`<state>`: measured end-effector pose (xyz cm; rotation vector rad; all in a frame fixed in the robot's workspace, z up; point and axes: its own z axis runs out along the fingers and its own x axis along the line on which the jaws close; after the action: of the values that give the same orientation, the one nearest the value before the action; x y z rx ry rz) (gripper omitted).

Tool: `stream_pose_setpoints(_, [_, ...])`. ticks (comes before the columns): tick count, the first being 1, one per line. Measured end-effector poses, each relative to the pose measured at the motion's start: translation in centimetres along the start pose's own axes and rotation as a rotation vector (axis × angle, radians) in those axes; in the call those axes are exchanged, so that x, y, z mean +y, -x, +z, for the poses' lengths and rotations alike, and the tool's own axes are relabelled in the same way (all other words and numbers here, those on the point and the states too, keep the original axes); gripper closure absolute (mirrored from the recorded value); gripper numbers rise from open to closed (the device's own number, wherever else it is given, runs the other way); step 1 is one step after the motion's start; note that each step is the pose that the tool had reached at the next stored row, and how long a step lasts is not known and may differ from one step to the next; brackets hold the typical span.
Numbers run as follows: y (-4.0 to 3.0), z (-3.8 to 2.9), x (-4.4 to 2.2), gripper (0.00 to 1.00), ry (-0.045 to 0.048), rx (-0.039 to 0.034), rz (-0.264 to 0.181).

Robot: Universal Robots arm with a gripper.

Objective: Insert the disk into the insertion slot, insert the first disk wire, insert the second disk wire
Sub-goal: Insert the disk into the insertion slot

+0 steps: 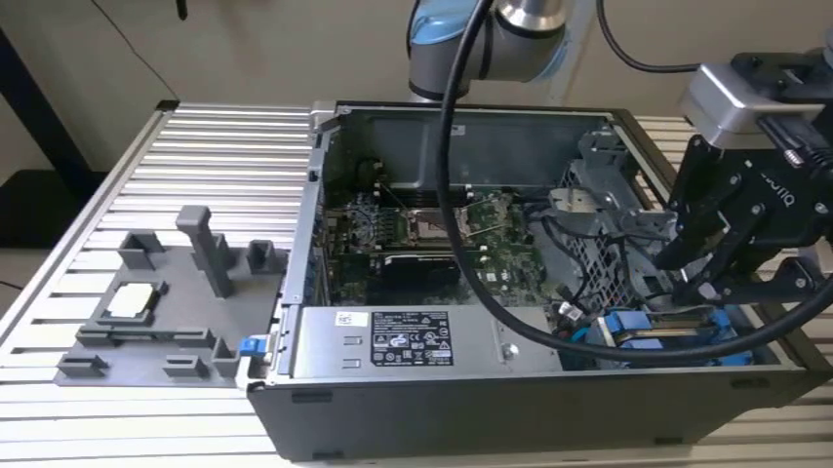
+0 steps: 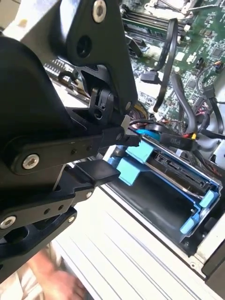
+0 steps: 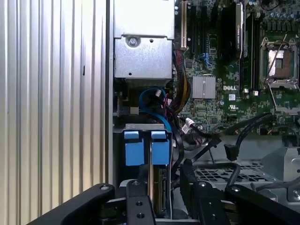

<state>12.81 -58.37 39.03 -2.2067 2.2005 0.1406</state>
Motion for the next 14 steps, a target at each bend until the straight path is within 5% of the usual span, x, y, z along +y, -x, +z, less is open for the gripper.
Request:
stream_pose_setpoints(1, [0.02, -0.12, 0.00, 0.60, -0.0031, 0.0002, 0.000])
stream_pose_setpoints(2, [0.02, -0.12, 0.03, 0.60, -0.0161, -0.0017, -0.001])
stream_pose_setpoints(8, [0.05, -0.13, 0.17, 0.60, -0.1190, -0.0186, -0.011])
stream_pose_setpoints(14, [0.10, -0.78, 0.21, 0.60, -0.1276, -0.0245, -0.012])
